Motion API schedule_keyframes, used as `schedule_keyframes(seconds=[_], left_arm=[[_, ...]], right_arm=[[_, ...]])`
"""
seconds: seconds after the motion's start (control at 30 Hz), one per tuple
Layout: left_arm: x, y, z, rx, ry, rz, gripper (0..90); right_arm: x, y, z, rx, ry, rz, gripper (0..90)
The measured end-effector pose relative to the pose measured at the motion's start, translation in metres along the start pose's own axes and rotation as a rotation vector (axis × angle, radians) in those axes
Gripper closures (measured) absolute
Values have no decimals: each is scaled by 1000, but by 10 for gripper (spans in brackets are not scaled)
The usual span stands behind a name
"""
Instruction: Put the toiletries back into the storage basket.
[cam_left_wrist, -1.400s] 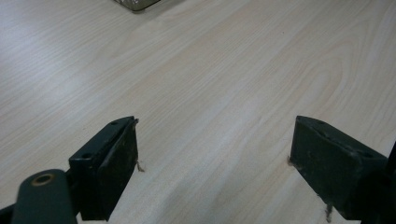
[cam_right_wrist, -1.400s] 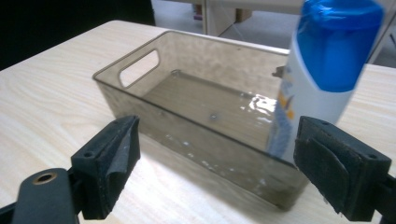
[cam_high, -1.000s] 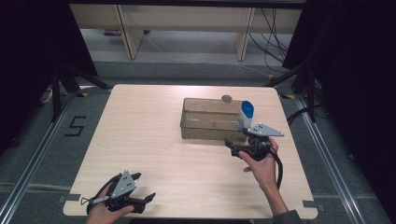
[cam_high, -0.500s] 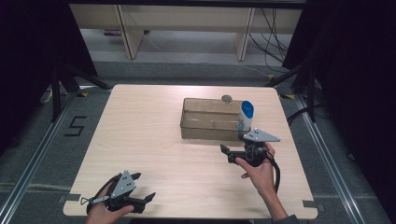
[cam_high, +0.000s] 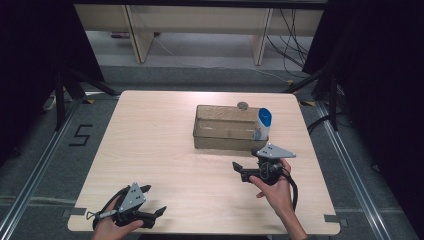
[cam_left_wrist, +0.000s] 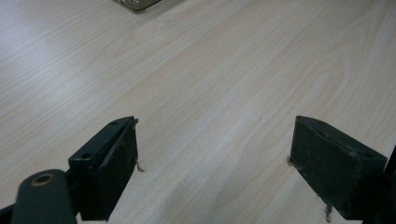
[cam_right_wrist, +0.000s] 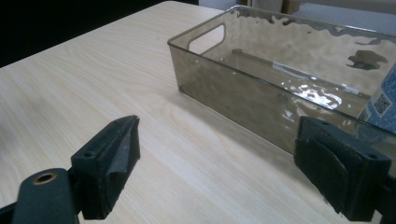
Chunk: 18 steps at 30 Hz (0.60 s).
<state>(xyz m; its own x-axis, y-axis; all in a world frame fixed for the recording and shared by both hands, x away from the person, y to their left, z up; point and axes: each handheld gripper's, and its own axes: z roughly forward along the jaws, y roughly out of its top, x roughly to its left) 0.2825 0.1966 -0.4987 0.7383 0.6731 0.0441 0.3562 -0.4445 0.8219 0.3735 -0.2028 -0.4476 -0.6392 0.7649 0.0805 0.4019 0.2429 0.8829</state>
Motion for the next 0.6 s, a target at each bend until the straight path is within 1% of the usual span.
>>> schedule_keyframes(seconds=[0.03, 0.07, 0.1, 0.13, 0.17, 0.23, 0.27, 0.3, 0.33, 0.37, 0.4, 0.43, 0.47, 0.5, 0.53, 0.57, 0.6], left_arm=[[2, 0, -2, 31, 10, 33, 148], [1, 0, -1, 26, 10, 18, 148], [1, 0, 0, 10, 7, 11, 148], [1, 0, 0, 12, 6, 10, 148], [1, 0, 0, 13, 7, 10, 148], [1, 0, 0, 9, 7, 9, 148], [1, 0, 0, 4, 5, 12, 148], [1, 0, 0, 3, -1, 1, 148], [0, 0, 0, 4, 1, -2, 148], [1, 0, -1, 11, 7, 5, 149], [1, 0, -1, 20, 10, 14, 148], [1, -1, 0, 5, 0, -1, 149], [0, -1, 1, 4, 1, 0, 148], [0, -1, 1, 6, 2, 3, 148], [0, -1, 1, 6, 1, 3, 148], [1, 0, 0, 12, -8, 3, 148], [1, -1, 1, 5, -2, 1, 149]], right_arm=[[0, -1, 0, -3, 2, -3, 157], [0, -1, 0, 3, 0, -21, 157], [1, -2, 1, -5, 8, -20, 157], [2, -3, 1, 0, 22, -3, 157], [2, -3, 1, 7, 13, -21, 157], [4, -5, 2, 3, 27, -4, 157], [4, -5, 1, 10, 21, -28, 157], [6, -6, 2, 12, 34, -5, 157], [6, -7, 2, 13, 41, -9, 157], [8, -8, 1, 14, 32, -1, 157], [7, -8, 1, 24, 29, -9, 158], [8, -9, 1, 22, 33, -12, 158], [8, -10, 2, 13, 45, -7, 157], [11, -10, 0, 21, 38, 23, 157], [8, -10, 0, 24, 33, -18, 158], [9, -11, -1, 29, 38, -10, 158], [10, -12, -1, 32, 32, 11, 158]])
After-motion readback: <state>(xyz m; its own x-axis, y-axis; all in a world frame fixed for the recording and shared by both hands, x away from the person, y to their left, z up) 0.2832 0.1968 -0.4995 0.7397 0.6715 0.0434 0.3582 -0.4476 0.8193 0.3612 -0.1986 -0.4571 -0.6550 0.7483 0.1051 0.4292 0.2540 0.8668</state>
